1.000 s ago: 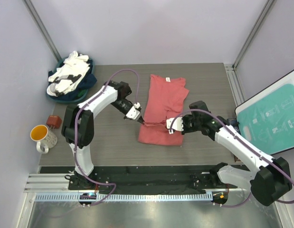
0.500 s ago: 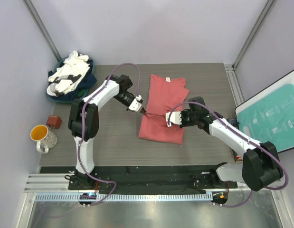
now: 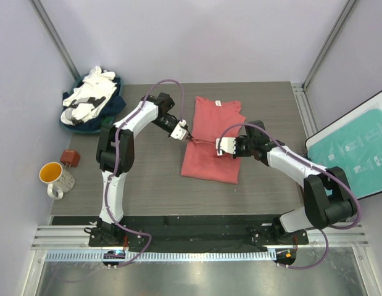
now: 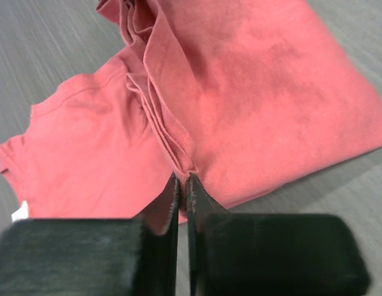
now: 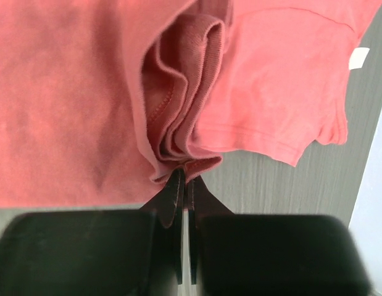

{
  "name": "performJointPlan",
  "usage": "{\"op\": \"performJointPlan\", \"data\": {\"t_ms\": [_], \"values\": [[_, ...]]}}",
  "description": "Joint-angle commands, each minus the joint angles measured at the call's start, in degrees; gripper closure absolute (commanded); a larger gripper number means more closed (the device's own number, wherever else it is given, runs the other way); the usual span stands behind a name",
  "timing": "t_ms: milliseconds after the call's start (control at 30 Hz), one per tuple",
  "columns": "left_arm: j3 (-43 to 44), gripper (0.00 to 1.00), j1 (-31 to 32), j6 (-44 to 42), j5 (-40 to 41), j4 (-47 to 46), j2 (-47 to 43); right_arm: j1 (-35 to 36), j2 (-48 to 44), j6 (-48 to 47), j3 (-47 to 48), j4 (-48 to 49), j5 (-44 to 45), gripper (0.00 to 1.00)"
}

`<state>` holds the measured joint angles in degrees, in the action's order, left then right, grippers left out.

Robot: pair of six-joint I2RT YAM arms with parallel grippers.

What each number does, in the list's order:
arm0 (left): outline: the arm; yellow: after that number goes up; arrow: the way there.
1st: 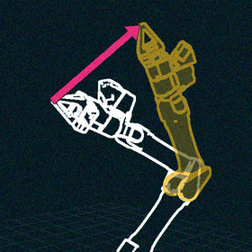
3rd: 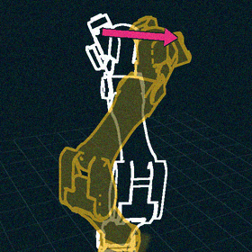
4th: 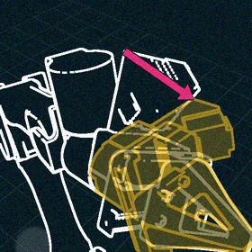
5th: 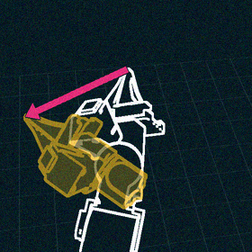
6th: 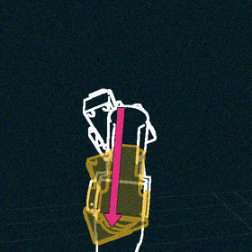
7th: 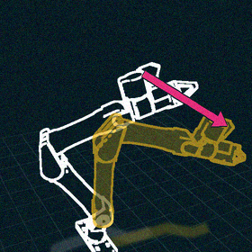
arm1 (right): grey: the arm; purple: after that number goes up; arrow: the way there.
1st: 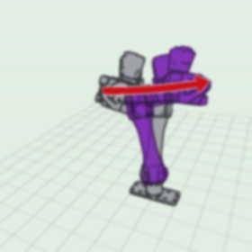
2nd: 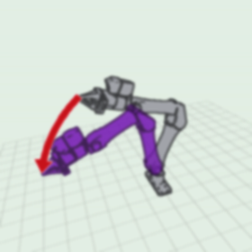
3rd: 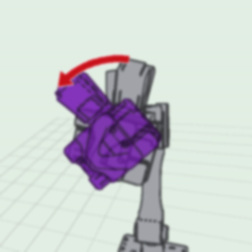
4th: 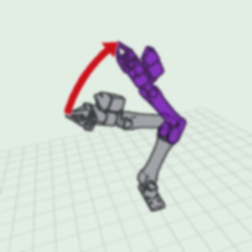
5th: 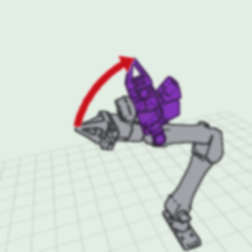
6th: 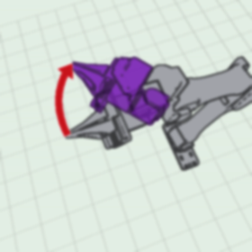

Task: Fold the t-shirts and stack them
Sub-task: Fold the folded rectangular tshirt in 1/3 of the way

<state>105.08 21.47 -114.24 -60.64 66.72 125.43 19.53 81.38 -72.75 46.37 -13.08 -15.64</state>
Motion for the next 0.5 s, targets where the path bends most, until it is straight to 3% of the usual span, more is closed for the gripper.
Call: {"op": "performJointPlan", "data": {"t_ms": [0, 33, 100, 133, 167, 200, 233, 267, 367, 467], "values": [[2.2, 0.83, -0.7, -7.5, -2.6, -3.5, 0.5, -0.4, 3.1, 2.3, 2.7, 10.3, 1.5, 0.78], [1.9, 0.72, -0.9, -7.5, -2.6, -4.0, 0.6, -0.4, 3.7, 2.8, 2.7, 12.7, 3.1, 0.70], [1.2, 0.15, -1.2, -6.6, -2.6, -6.6, 0.3, -0.3, 5.6, 4.3, 2.1, 18.4, 5.3, 0.45], [-0.1, 0.00, -1.3, -5.7, -2.6, -8.0, 0.0, -0.3, 6.1, 4.7, 1.7, 22.9, 8.3, 0.36], [-1.4, 0.00, -1.4, -3.1, -2.6, -13.5, -0.7, -0.1, 6.8, 5.7, 1.4, 25.4, 10.3, 0.20], [-2.9, 0.00, -1.6, 3.2, -3.0, -17.7, -2.4, 0.1, 7.7, 6.4, 1.1, 27.6, 12.4, 0.18], [-7.5, 0.00, -1.8, 7.8, -3.2, -22.8, -3.8, 0.2, 8.3, 6.7, 0.7, 31.8, 14.7, 0.17], [-9.9, 0.00, -1.9, 11.5, -3.1, -33.7, -4.9, 0.2, 9.0, 7.2, 0.7, 33.8, 20.6, 0.16], [-17.2, 0.00, -2.3, 19.5, -2.0, -47.6, -8.7, -0.2, 9.3, 9.2, 0.6, 38.1, 24.0, 0.16], [-18.9, 0.00, -2.4, 20.9, -1.3, -48.1, -11.2, -0.5, 6.4, 11.2, 1.8, 31.6, 21.9, 0.16]]}}
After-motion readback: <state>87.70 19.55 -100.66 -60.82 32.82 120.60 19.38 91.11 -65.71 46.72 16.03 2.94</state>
